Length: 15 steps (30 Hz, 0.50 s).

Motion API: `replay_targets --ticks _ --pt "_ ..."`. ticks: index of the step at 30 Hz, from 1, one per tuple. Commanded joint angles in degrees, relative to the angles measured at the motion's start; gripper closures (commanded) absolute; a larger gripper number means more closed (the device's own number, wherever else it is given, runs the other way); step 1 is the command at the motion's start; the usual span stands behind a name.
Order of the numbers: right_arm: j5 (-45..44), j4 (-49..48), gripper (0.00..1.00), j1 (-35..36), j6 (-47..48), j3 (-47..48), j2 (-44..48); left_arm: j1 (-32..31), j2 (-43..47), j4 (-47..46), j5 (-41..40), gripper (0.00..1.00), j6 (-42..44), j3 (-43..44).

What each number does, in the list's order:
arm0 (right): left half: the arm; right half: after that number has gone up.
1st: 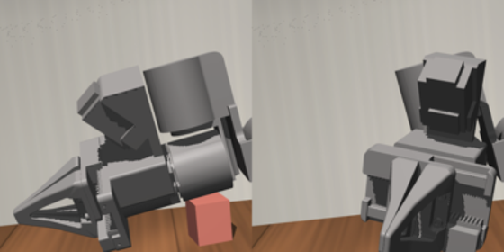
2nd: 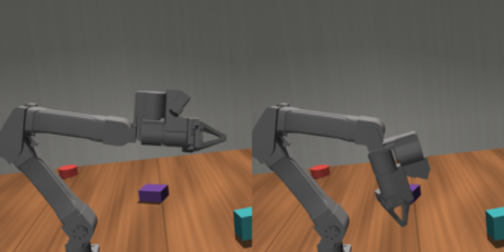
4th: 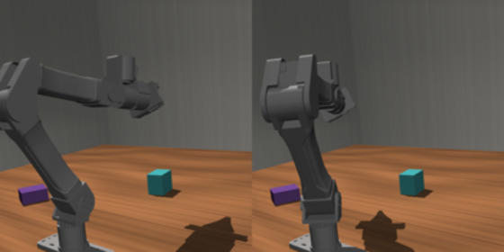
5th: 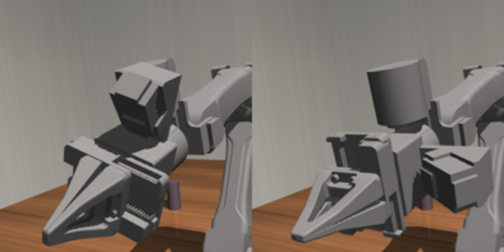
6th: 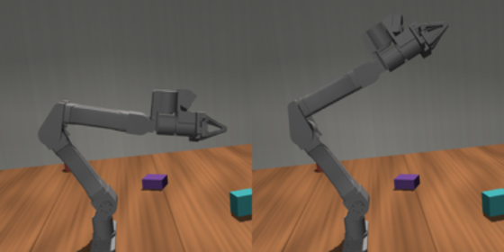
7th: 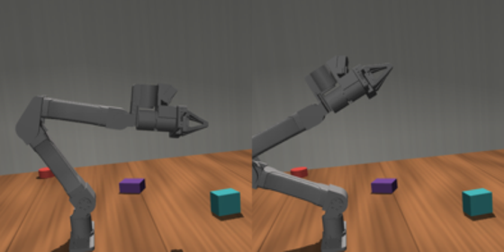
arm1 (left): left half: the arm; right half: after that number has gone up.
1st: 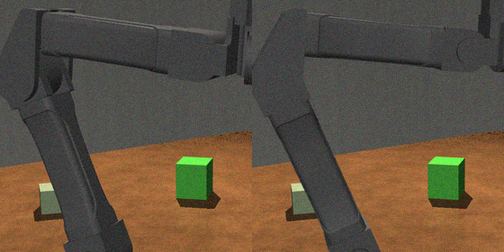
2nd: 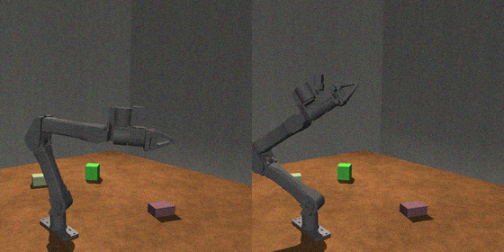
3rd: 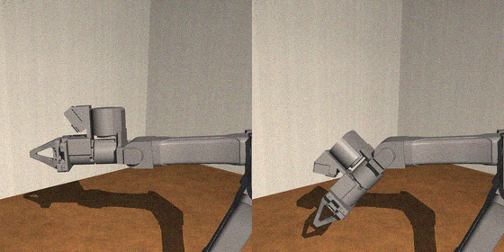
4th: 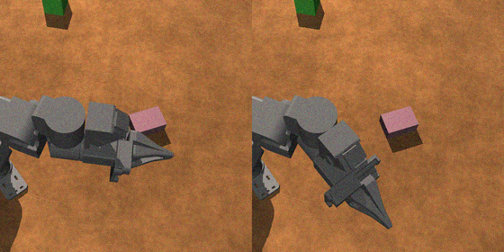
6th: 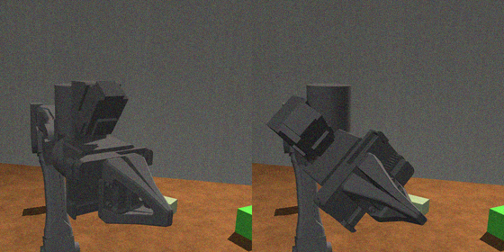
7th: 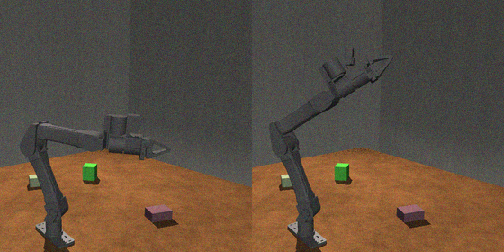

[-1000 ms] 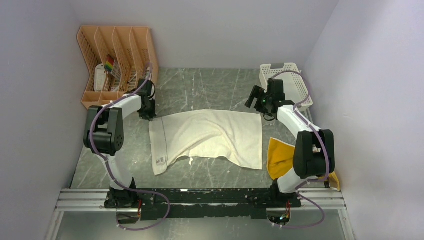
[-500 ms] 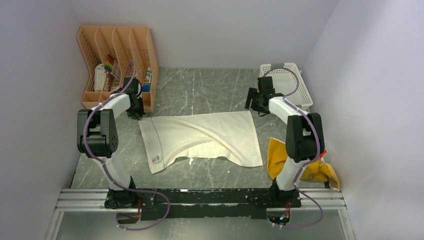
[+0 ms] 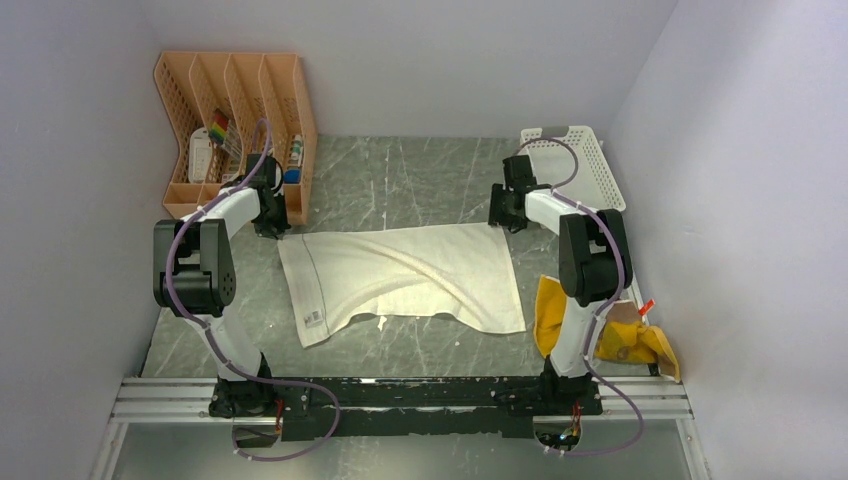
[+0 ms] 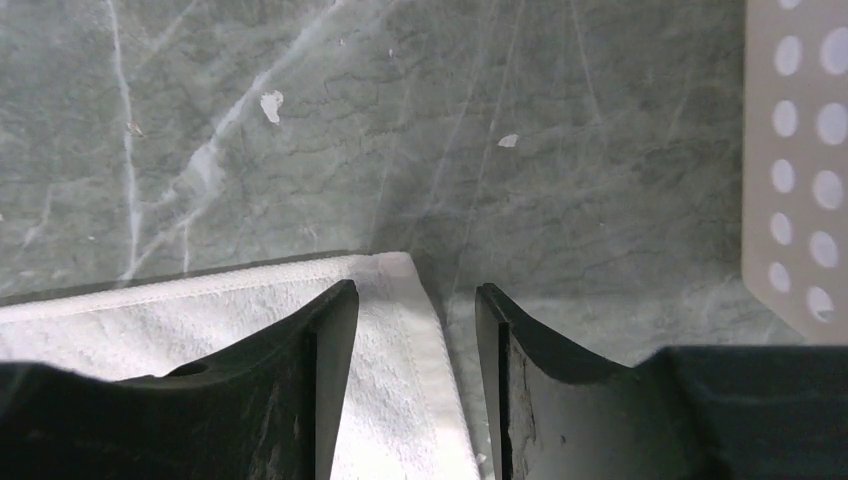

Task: Roll the towels
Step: Flatten out the towel at the center of the board.

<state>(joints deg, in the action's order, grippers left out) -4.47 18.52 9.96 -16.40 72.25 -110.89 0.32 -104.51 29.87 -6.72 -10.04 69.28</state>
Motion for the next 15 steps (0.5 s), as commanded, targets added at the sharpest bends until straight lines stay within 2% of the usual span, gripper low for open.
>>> replay_targets --ticks 1,6,7,12,15 --pt "-1.4 1.2 0.53 1.1 1.6 2.0 -2.3 0.1 2.0 -0.1 1.2 0.93 0.7 -0.3" --pt "-4.0 1.6 0.56 2.1 2.9 2.2 -3.7 0.2 2.0 0.1 1.2 0.93 0.6 -0.2" --pt "-4.5 1.9 0.61 2.2 3.1 2.2 -4.1 0.1 1.9 0.2 1.2 0.93 0.6 0.0" --pt "-6.5 2.5 0.98 2.2 2.8 1.0 -4.3 0.2 1.9 0.6 1.3 0.93 0.4 0.7" --pt "-8.0 2.2 1.0 2.2 2.3 0.0 -3.5 0.1 2.1 0.7 1.5 0.93 0.0 1.1"
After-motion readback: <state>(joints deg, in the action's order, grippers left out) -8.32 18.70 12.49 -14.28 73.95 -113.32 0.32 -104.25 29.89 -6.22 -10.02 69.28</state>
